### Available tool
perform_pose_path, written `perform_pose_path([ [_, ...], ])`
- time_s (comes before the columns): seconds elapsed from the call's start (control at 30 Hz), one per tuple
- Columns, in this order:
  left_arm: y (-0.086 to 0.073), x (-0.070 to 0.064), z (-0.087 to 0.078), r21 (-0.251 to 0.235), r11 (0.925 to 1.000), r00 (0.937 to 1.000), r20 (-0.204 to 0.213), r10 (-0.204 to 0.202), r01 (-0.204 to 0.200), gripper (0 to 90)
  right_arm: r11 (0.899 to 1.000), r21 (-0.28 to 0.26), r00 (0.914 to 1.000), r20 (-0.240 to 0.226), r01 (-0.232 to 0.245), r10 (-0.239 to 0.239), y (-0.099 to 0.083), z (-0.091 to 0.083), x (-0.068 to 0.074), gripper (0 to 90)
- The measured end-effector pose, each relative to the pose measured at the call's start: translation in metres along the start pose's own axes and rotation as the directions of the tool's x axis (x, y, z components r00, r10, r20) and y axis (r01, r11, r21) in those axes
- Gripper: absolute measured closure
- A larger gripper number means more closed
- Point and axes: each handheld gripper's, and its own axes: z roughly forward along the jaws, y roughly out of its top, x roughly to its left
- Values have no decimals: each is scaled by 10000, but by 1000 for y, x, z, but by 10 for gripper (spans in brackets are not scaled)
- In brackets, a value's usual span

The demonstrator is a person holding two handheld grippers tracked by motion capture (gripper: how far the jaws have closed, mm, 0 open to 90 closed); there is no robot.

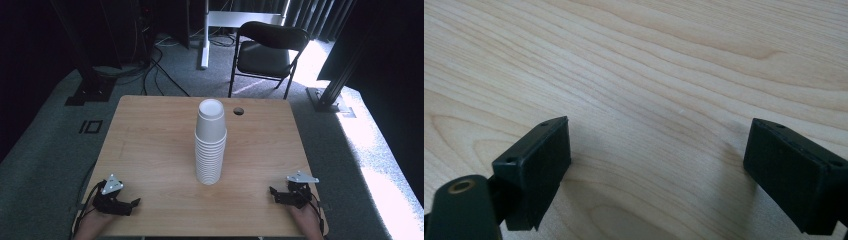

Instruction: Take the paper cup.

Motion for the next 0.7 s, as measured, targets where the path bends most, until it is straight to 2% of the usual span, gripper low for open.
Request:
perform_pose_path([
  [0.47, 0, 0, -2, 42, 9999, 9996, 274, 106, -107, 2, 10000, 0, 10000, 18, -24, 24, 0, 0, 0, 113],
  [0.7, 6, 0, 1, 85, 9998, 9992, 369, 166, -169, 2, 10000, -1, 10000, 23, -24, 24, 0, 0, 0, 114],
])
